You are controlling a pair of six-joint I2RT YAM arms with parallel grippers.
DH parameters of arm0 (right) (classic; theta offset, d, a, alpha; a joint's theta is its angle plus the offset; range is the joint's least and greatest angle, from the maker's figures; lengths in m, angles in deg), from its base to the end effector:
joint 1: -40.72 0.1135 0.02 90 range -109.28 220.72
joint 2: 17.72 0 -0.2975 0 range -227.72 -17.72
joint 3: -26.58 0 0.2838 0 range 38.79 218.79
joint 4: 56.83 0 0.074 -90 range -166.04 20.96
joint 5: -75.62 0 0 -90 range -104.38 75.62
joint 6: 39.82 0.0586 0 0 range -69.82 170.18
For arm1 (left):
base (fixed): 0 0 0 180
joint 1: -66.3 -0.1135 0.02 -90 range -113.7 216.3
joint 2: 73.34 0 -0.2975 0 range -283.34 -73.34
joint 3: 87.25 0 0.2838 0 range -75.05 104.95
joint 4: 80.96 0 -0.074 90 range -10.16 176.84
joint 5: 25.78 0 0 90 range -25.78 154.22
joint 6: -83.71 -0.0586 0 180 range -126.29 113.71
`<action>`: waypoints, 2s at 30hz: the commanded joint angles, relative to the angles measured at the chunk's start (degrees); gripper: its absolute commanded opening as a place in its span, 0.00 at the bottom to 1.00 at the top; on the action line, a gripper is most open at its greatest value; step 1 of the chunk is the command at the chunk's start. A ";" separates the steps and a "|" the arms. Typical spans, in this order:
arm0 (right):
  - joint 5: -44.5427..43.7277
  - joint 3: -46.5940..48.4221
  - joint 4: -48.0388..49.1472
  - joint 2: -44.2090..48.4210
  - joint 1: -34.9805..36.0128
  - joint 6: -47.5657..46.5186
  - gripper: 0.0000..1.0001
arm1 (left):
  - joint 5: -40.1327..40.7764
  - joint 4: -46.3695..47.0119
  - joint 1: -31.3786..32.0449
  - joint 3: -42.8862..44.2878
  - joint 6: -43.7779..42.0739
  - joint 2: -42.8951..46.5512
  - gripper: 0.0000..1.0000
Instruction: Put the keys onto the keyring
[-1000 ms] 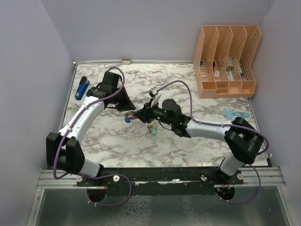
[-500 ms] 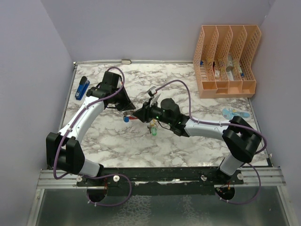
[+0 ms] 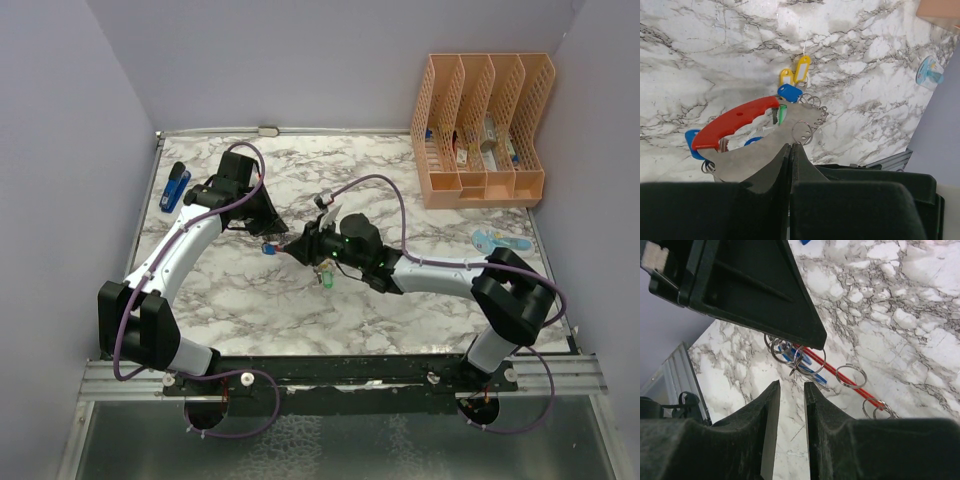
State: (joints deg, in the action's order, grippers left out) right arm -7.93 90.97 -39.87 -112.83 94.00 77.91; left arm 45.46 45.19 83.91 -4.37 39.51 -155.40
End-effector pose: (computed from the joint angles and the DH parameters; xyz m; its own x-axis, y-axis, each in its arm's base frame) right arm 0.2452 0.3397 0.2334 -0.5269 0.0670 -0.8473 -0.6966 0.5372 0.4756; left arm 0.3189 -0.1210 0.3088 -0.8684 -0.4366 -0.2351 -0.2177 0.7617 -0.6103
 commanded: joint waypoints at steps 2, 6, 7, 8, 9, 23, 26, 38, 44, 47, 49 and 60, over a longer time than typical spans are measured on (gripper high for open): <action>-2.21 -0.29 1.38 -0.80 0.84 2.05 0.26 | 0.20 0.78 0.01 -0.36 1.59 1.64 0.00; -3.64 -0.15 2.00 -1.17 1.08 2.32 0.26 | 0.07 0.87 -0.11 -0.49 1.58 1.74 0.00; -3.80 -0.15 1.96 -1.01 1.11 2.27 0.26 | 0.19 0.91 -0.05 -0.57 1.52 1.73 0.00; -3.75 -0.15 1.88 -0.86 1.10 2.20 0.26 | 0.14 0.99 -0.09 -0.68 1.57 1.76 0.00; -3.74 -0.15 1.51 -0.56 1.13 2.12 0.26 | 0.08 0.97 -0.06 -0.76 1.56 1.73 0.00; -7.05 -1.25 -5.58 7.37 1.11 -1.11 0.26 | 0.39 0.85 -0.10 -0.59 2.01 1.73 0.00; -6.47 -0.91 -4.64 5.41 1.11 0.09 0.25 | 0.50 0.76 -0.10 -0.51 2.01 1.84 0.00; -9.02 1.15 -2.97 1.48 2.82 3.78 0.25 | 0.92 1.04 -0.11 -0.21 3.03 2.25 0.00; -11.62 0.85 -0.82 0.66 3.75 4.88 0.27 | 0.80 1.20 -0.11 -0.61 3.33 2.52 0.00; -12.08 1.29 -0.63 0.09 3.84 5.05 0.27 | 0.58 1.45 -0.12 -0.74 3.42 2.47 0.00; -12.33 1.49 -0.08 -0.16 3.92 5.06 0.27 | 0.82 1.56 -0.09 -0.71 3.48 2.49 0.00; -14.47 2.89 -0.12 -1.79 3.89 4.19 0.19 | 0.09 1.83 -0.06 -1.07 3.64 2.38 0.00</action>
State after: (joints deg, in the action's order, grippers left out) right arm -19.97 91.89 -41.97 -113.14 97.41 82.30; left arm 45.68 45.65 83.89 -5.16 41.87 -154.96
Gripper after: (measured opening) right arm 0.232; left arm 0.008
